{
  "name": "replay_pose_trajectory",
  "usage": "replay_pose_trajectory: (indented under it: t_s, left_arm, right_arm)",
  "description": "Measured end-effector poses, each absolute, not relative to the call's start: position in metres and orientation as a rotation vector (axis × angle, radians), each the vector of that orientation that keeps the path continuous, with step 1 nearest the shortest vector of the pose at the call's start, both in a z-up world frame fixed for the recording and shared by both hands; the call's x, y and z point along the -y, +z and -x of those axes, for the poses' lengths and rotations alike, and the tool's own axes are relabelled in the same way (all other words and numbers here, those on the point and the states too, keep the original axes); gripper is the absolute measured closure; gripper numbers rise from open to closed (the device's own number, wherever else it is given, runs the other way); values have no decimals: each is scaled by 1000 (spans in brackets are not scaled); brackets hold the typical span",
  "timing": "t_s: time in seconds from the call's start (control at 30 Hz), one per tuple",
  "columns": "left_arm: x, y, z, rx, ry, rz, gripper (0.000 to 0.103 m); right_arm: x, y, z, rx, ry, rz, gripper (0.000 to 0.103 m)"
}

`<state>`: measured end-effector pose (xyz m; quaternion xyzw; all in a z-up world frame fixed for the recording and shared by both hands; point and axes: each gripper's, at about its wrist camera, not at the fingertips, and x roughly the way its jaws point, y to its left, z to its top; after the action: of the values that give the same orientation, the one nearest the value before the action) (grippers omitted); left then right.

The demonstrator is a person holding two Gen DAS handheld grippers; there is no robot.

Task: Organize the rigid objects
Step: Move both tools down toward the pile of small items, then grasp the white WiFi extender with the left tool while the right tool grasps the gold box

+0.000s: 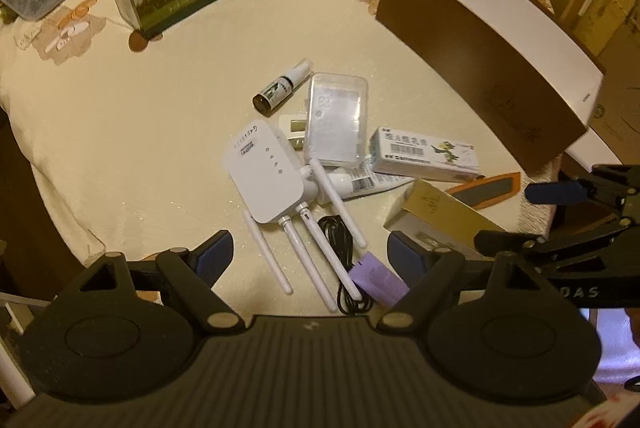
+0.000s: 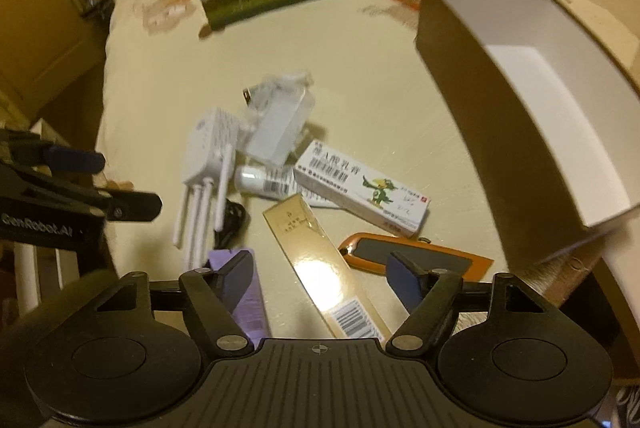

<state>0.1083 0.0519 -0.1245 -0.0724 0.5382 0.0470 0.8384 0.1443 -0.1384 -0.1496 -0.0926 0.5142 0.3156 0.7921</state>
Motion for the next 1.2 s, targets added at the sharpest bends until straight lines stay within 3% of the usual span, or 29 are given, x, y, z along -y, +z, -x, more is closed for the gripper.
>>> replay_pose_trajectory:
  t_s: [0.43,0.7,1.2]
  left_arm:
    - [-69,-157,-126,-1152,139,198,22]
    - [-74,-164,-130,-1159,151,202,22]
    - [-97,-171,-154,-1127,206,253,28]
  right_arm:
    - [118,-196,-158,-1155,722,301,43]
    - [117,-203,-153,-1126,750,325,70]
    - [148,-162,-170,-1023,560,112,70]
